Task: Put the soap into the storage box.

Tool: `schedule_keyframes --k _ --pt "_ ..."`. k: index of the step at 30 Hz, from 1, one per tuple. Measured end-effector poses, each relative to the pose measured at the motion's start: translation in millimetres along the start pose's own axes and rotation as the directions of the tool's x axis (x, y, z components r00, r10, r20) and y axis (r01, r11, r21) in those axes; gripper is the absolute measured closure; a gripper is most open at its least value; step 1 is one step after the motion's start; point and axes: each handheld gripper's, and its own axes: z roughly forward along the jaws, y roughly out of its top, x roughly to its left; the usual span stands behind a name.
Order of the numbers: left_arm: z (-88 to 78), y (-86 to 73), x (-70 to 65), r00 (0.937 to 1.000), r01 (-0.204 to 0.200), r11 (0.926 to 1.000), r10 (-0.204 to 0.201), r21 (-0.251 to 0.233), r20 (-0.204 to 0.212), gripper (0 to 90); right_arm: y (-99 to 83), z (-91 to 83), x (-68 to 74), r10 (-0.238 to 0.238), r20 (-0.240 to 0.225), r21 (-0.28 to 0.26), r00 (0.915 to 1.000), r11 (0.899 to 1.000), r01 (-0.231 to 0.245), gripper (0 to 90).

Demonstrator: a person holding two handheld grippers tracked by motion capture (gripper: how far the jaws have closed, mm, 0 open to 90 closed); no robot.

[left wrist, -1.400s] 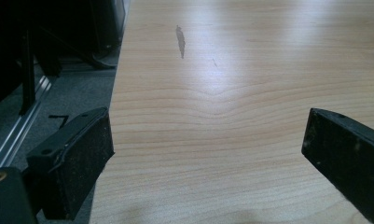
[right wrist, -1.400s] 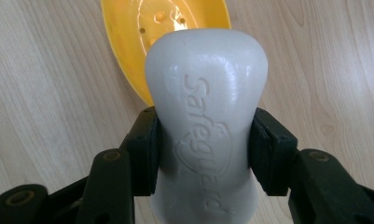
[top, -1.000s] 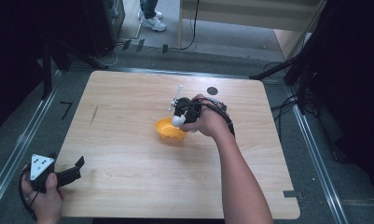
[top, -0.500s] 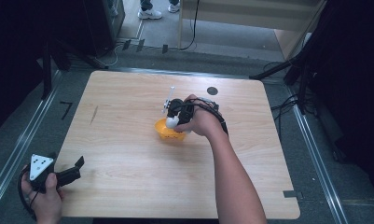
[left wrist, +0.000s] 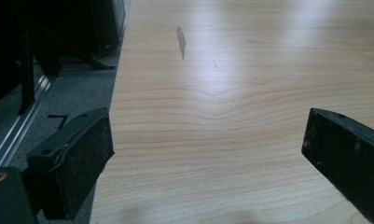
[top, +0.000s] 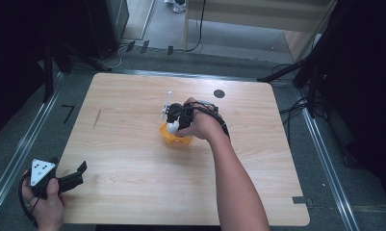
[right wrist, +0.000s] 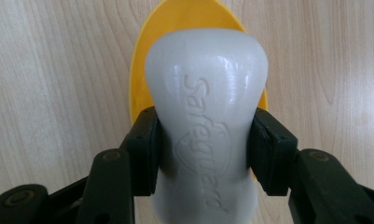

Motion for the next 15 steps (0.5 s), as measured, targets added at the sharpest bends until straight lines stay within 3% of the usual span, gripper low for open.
schedule_keyframes --k 4,15 --pt "-0.2 0.1 0.5 1.0 0.001 1.0 -0.001 0.001 0.003 2.3 1.8 4.1 -3.6 -0.032 0.009 0.001 0.9994 0.999 0.032 50.7" --pt "-0.2 -0.1 0.7 1.0 0.007 1.0 -0.007 -0.001 0.004 2.2 8.5 16.0 -2.5 -0.038 -0.003 0.039 0.9993 0.998 0.039 50.7"
